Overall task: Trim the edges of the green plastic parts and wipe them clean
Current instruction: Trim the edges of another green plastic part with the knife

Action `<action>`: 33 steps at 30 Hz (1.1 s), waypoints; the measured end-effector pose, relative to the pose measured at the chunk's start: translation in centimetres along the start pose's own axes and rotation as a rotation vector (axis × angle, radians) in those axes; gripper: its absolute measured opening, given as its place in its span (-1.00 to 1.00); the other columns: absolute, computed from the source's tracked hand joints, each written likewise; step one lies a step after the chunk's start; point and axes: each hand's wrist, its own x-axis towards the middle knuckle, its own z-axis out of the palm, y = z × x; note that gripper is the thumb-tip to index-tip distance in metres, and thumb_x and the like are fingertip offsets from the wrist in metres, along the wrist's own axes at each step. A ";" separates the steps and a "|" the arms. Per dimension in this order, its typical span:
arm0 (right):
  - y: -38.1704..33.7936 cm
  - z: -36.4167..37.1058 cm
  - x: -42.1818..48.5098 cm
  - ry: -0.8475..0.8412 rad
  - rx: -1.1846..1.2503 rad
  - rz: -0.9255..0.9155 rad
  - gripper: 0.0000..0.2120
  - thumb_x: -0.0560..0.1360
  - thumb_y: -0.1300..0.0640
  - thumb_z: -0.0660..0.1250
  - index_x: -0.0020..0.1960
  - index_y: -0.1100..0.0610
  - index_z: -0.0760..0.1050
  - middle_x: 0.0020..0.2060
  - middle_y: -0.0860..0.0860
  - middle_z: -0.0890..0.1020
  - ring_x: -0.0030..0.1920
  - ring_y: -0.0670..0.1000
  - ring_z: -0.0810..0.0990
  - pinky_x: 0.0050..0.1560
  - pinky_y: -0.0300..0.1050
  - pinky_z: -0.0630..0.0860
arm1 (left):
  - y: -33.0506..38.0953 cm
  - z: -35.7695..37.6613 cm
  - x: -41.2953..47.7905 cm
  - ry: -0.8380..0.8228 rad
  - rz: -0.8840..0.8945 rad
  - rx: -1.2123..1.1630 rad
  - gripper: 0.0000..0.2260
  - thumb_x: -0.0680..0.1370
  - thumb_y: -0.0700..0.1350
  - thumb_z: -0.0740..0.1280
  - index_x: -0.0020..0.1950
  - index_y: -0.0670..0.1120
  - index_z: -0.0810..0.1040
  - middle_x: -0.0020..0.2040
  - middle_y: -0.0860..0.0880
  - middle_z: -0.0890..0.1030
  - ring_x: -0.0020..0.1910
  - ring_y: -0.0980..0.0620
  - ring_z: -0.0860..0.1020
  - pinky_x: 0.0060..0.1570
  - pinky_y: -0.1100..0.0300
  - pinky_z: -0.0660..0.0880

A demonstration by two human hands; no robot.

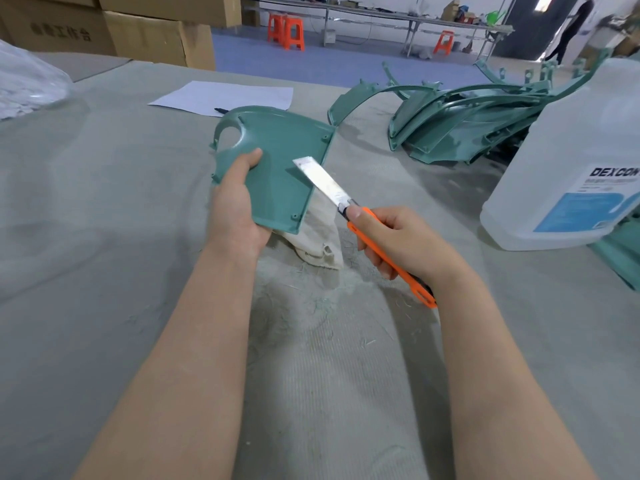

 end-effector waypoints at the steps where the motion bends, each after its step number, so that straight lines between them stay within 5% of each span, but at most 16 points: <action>1: 0.0 0.2 0.0 -0.029 -0.017 0.004 -0.53 0.53 -0.23 0.26 -0.27 0.17 0.49 -0.51 0.02 0.44 -0.53 -0.01 0.38 -0.49 -0.18 0.37 | 0.0 0.0 0.0 -0.010 0.002 -0.017 -0.90 0.55 -0.18 0.32 0.00 -0.12 0.61 -0.09 -0.10 0.70 -0.15 -0.08 0.67 -0.17 0.05 0.61; 10: -0.4 0.1 -0.5 -0.195 -0.086 0.016 -0.53 0.53 -0.23 0.26 -0.24 0.18 0.51 -0.51 0.00 0.47 -0.57 -0.05 0.40 -0.50 -0.26 0.38 | 0.3 0.2 -0.2 -0.005 -0.008 -0.082 -0.90 0.56 -0.18 0.30 0.02 -0.13 0.59 -0.07 -0.11 0.69 -0.11 -0.10 0.66 -0.12 0.02 0.61; 19: -0.3 -0.9 0.6 0.376 0.387 -0.051 -0.65 0.56 -0.16 0.28 0.04 0.13 0.55 -0.23 0.00 0.69 -0.53 -0.06 0.46 -0.48 -0.22 0.44 | 0.1 0.7 -1.2 -0.183 -0.130 0.193 -0.84 0.55 -0.14 0.31 0.08 -0.15 0.60 -0.04 -0.11 0.69 -0.13 -0.07 0.66 -0.19 0.11 0.61; 23: 0.0 -1.7 0.6 0.450 0.505 -0.035 -0.67 0.52 -0.09 0.37 0.06 0.18 0.57 -0.22 -0.07 0.69 -0.52 -0.07 0.45 -0.45 -0.22 0.46 | -0.2 0.9 -1.4 -0.290 -0.244 0.357 -0.87 0.52 -0.15 0.33 0.03 -0.12 0.61 -0.15 -0.07 0.69 -0.24 -0.02 0.66 -0.30 0.18 0.60; 26: 0.4 -1.9 0.5 0.398 0.488 -0.047 -0.76 0.51 -0.05 0.40 -0.15 0.13 0.55 -0.37 -0.07 0.59 -0.48 -0.06 0.43 -0.41 -0.21 0.45 | -0.4 0.8 -1.7 -0.379 -0.322 0.429 -0.82 0.35 -0.12 0.40 -0.07 -0.10 0.64 -0.19 -0.07 0.70 -0.29 -0.01 0.67 -0.31 0.15 0.61; 29: 0.3 -1.8 0.4 0.338 0.506 -0.083 -0.70 0.52 0.02 0.40 -0.32 0.05 0.41 -0.44 -0.04 0.46 -0.36 0.00 0.43 -0.27 -0.18 0.42 | -0.4 0.5 -1.7 -0.439 -0.357 0.490 -0.78 0.28 -0.09 0.42 -0.11 -0.08 0.68 -0.13 -0.10 0.70 -0.23 -0.04 0.68 -0.15 0.02 0.63; 33: 0.0 -2.0 0.1 0.263 0.542 -0.090 -0.78 0.54 0.10 0.37 -0.25 0.16 0.50 -0.36 0.03 0.61 -0.34 0.01 0.57 -0.24 -0.17 0.52 | -0.1 0.4 -1.9 -0.429 -0.422 0.461 -0.77 0.27 -0.04 0.41 -0.14 -0.08 0.71 -0.08 -0.12 0.67 -0.14 -0.12 0.63 0.11 -0.10 0.51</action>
